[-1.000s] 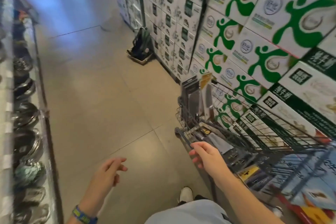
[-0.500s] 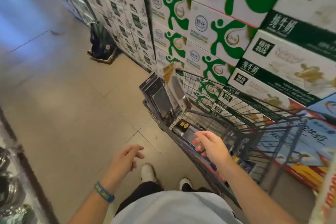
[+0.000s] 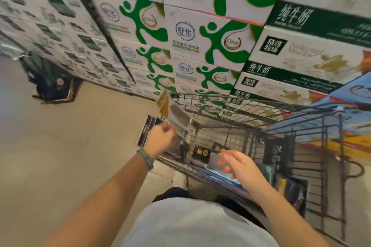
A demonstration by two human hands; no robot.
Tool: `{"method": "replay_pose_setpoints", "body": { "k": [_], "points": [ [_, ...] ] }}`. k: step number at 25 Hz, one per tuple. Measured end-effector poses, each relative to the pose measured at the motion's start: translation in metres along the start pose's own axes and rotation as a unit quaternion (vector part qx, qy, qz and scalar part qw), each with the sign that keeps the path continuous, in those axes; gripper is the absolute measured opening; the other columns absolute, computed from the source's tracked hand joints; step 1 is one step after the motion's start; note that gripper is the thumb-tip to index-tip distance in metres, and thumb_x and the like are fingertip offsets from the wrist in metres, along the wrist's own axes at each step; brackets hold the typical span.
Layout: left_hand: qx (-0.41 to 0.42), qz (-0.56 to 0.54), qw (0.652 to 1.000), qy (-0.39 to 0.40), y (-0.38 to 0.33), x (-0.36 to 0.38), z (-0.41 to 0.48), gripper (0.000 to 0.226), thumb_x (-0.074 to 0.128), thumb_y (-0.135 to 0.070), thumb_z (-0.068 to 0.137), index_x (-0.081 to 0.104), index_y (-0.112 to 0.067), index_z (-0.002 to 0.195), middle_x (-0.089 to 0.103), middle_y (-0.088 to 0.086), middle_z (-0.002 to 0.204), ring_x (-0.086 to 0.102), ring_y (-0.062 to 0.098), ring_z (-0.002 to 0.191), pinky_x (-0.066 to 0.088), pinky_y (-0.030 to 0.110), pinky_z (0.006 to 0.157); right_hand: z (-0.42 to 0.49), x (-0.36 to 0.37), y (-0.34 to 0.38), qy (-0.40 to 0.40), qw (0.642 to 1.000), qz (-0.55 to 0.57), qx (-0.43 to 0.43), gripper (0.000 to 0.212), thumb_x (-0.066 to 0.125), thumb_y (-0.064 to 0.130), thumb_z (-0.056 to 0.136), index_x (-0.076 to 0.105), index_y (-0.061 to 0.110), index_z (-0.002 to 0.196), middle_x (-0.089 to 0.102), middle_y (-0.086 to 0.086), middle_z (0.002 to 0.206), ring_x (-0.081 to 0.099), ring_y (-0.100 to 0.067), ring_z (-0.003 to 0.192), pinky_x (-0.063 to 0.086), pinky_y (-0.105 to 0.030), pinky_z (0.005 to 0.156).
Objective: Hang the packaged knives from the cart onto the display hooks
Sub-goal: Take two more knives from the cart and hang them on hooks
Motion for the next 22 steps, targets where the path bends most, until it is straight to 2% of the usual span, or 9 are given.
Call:
{"method": "replay_pose_setpoints", "body": {
  "k": [2, 4, 6, 9, 11, 13, 15, 19, 22],
  "points": [
    [0.021, 0.060, 0.997, -0.044, -0.014, -0.028, 0.062, 0.021, 0.057, -0.020, 0.096, 0.070, -0.003, 0.097, 0.071, 0.016, 0.086, 0.068, 0.037, 0.088, 0.051, 0.037, 0.073, 0.012, 0.020, 0.010, -0.015, 1.000, 0.004, 0.017, 0.018, 0.052, 0.031, 0.105, 0.070, 0.028, 0.107, 0.077, 0.014, 0.089, 0.069, -0.002, 0.071, 0.046, -0.014, 0.055],
    [0.013, 0.150, 0.985, -0.088, -0.024, -0.051, 0.117, 0.032, 0.058, -0.032, 0.094, 0.068, -0.006, 0.109, 0.071, 0.019, 0.100, 0.066, 0.037, 0.099, 0.050, 0.037, 0.083, 0.020, 0.035, 0.013, -0.029, 0.999, 0.029, 0.034, 0.018, 0.052, 0.035, 0.105, 0.069, 0.030, 0.108, 0.077, 0.012, 0.092, 0.069, -0.002, 0.071, 0.046, -0.014, 0.058],
    [-0.013, 0.240, 0.968, -0.069, -0.026, -0.055, 0.158, 0.048, 0.056, -0.049, 0.092, 0.063, -0.010, 0.119, 0.069, 0.017, 0.108, 0.064, 0.035, 0.102, 0.048, 0.037, 0.084, 0.024, 0.044, 0.009, -0.045, 0.995, 0.062, 0.065, 0.018, 0.054, 0.042, 0.104, 0.069, 0.033, 0.107, 0.077, 0.013, 0.093, 0.069, 0.000, 0.071, 0.046, -0.019, 0.065],
    [-0.027, 0.339, 0.940, 0.011, -0.024, -0.034, 0.184, 0.047, 0.055, -0.045, 0.095, 0.057, -0.006, 0.122, 0.066, 0.018, 0.112, 0.062, 0.034, 0.094, 0.049, 0.038, 0.077, 0.020, 0.048, -0.002, -0.060, 0.989, 0.086, 0.103, 0.019, 0.053, 0.044, 0.104, 0.070, 0.036, 0.107, 0.076, 0.017, 0.093, 0.070, -0.005, 0.078, 0.047, -0.025, 0.071],
    [-0.010, 0.403, 0.914, 0.032, -0.023, -0.022, 0.186, 0.046, 0.053, -0.043, 0.097, 0.058, -0.005, 0.123, 0.065, 0.020, 0.112, 0.064, 0.035, 0.094, 0.052, 0.040, 0.077, 0.014, 0.045, -0.007, -0.070, 0.985, 0.098, 0.123, 0.019, 0.054, 0.043, 0.103, 0.071, 0.035, 0.106, 0.076, 0.016, 0.093, 0.072, -0.008, 0.081, 0.048, -0.026, 0.071],
    [0.012, 0.459, 0.887, 0.041, -0.030, -0.013, 0.183, 0.050, 0.051, -0.047, 0.097, 0.064, -0.003, 0.117, 0.067, 0.018, 0.096, 0.065, 0.032, 0.082, 0.051, 0.037, 0.067, 0.008, 0.035, -0.010, -0.086, 0.980, 0.115, 0.137, 0.018, 0.056, 0.043, 0.102, 0.072, 0.036, 0.105, 0.077, 0.016, 0.093, 0.073, -0.007, 0.082, 0.048, -0.026, 0.071],
    [0.023, 0.476, 0.876, 0.069, -0.043, -0.003, 0.180, 0.049, 0.055, -0.047, 0.095, 0.066, 0.000, 0.106, 0.065, 0.013, 0.079, 0.063, 0.028, 0.072, 0.050, 0.034, 0.061, 0.007, 0.023, -0.010, -0.113, 0.973, 0.136, 0.150, 0.016, 0.057, 0.040, 0.101, 0.072, 0.035, 0.105, 0.077, 0.015, 0.092, 0.073, -0.011, 0.088, 0.050, -0.026, 0.072],
    [0.050, 0.492, 0.852, 0.170, -0.066, 0.037, 0.156, 0.041, 0.064, -0.041, 0.091, 0.066, -0.003, 0.106, 0.071, 0.014, 0.096, 0.067, 0.028, 0.085, 0.058, 0.037, 0.074, 0.011, 0.012, -0.007, -0.118, 0.971, 0.134, 0.158, 0.014, 0.058, 0.037, 0.102, 0.070, 0.032, 0.107, 0.078, 0.014, 0.089, 0.074, -0.012, 0.088, 0.052, -0.027, 0.072],
    [0.097, 0.515, 0.836, 0.164, -0.080, 0.057, 0.129, 0.039, 0.055, -0.044, 0.095, 0.069, -0.007, 0.097, 0.068, 0.010, 0.087, 0.064, 0.025, 0.075, 0.053, 0.034, 0.063, 0.016, 0.002, 0.001, -0.121, 0.978, 0.115, 0.128, 0.014, 0.057, 0.039, 0.102, 0.070, 0.033, 0.105, 0.078, 0.014, 0.089, 0.073, -0.005, 0.076, 0.050, -0.026, 0.068]
  ]
}}
Point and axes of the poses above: each hand's wrist, its own z-axis towards the middle knuckle, its own x-axis out of the palm, y = z × x, the point moved 1 cm from there along z, towards the middle knuckle
